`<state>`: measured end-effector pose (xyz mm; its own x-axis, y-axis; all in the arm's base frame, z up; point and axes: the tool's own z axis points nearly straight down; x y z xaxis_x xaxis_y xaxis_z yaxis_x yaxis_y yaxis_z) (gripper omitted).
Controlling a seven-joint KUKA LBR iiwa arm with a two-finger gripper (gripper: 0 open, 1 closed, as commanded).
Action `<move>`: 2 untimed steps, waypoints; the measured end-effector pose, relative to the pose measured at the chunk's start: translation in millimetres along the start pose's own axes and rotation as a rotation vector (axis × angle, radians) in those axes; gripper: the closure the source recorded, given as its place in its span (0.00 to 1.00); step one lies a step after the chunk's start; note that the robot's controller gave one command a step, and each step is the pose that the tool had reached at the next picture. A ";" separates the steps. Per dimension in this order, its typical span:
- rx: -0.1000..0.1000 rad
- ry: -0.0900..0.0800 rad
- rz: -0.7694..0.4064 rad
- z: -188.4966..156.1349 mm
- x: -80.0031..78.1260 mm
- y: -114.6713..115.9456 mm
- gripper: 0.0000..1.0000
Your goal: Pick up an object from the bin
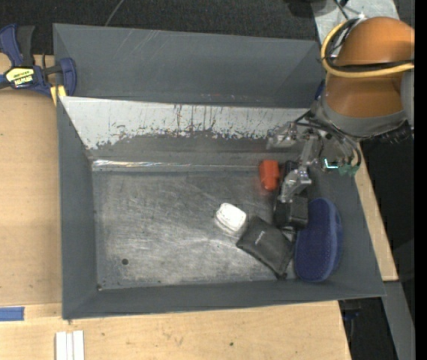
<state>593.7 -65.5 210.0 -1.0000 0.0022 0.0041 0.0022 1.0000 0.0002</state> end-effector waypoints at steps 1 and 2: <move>0.001 -0.015 -0.144 139.1 84.5 -29.8 0.00; -0.001 -0.007 0.075 110.1 101.4 -27.4 0.00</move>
Offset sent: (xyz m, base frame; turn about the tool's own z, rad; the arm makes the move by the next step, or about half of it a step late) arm -0.0873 -0.0287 -0.1400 -0.1486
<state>491.9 -92.7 100.3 -0.9970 0.0773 -0.0027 0.0773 0.9970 0.0008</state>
